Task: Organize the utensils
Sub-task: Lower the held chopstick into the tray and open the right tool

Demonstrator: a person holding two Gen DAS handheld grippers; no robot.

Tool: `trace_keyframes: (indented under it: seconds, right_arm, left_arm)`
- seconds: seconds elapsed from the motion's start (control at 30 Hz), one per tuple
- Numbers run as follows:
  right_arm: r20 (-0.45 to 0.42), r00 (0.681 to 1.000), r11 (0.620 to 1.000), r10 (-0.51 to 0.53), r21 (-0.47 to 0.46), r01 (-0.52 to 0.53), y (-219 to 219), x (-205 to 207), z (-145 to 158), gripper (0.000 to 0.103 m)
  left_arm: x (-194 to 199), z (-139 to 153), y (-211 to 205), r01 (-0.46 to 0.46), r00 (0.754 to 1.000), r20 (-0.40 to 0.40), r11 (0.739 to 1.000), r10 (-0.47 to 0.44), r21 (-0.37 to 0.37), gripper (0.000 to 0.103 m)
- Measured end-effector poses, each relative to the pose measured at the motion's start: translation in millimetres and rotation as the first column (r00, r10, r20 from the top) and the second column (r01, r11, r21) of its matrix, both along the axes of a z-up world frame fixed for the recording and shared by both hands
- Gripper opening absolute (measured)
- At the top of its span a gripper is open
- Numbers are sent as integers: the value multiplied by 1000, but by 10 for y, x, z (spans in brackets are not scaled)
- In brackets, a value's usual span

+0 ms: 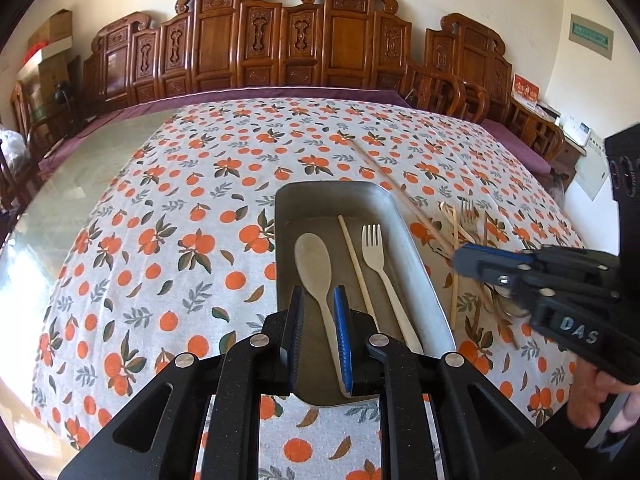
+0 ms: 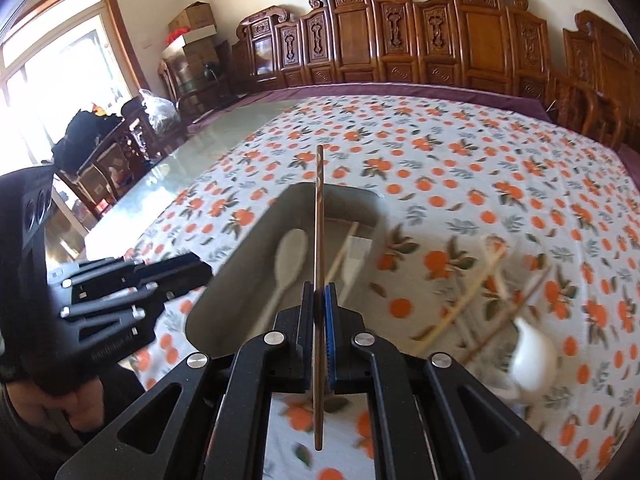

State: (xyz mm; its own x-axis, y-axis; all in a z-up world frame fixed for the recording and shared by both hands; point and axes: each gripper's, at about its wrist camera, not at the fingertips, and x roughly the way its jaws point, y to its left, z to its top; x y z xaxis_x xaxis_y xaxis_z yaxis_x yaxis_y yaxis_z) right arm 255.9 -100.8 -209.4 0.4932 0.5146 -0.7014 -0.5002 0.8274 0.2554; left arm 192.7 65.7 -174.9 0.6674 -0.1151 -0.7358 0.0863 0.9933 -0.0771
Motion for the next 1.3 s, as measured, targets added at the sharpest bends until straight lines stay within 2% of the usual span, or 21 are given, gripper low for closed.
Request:
trace_keyframes:
  seconds: [0.27, 0.43, 0.57, 0.8, 1.0, 1.07, 1.23, 1.3]
  right_arm:
    - [-33, 999, 1000, -22, -4, 22, 312, 97, -146, 6]
    - [-46, 998, 999, -40, -30, 39, 339, 191, -274, 6]
    - [-53, 998, 999, -37, -8, 37, 324, 213, -319, 9]
    - [-21, 999, 999, -32, 18, 32, 154, 233, -196, 9]
    - [60, 996, 998, -62, -29, 64, -283, 169, 61, 9]
    - [89, 993, 995, -76, -55, 81, -457, 134, 135, 9]
    - [152, 982, 980, -112, -144, 134, -878, 45, 189, 9]
    - [159, 978, 975, -132, -155, 157, -1033, 16, 157, 9]
  left_arm:
    - [7, -9, 62, -9, 1000, -4, 1000, 8, -17, 14]
    - [17, -16, 100, -13, 1000, -11, 1000, 12, -29, 14]
    - [10, -16, 109, -16, 1000, -14, 999, 16, -35, 14]
    - [9, -34, 63, -7, 1000, -17, 1000, 7, -27, 14]
    - [6, -32, -30, 18, 1000, -13, 999, -18, -32, 14]
    - [-1, -29, -73, 27, 1000, -9, 999, -27, -33, 19]
    - [-11, -10, -206, 55, 999, 2, 998, -55, -33, 39]
    - [-10, -13, -250, 62, 998, 2, 998, -62, -33, 41]
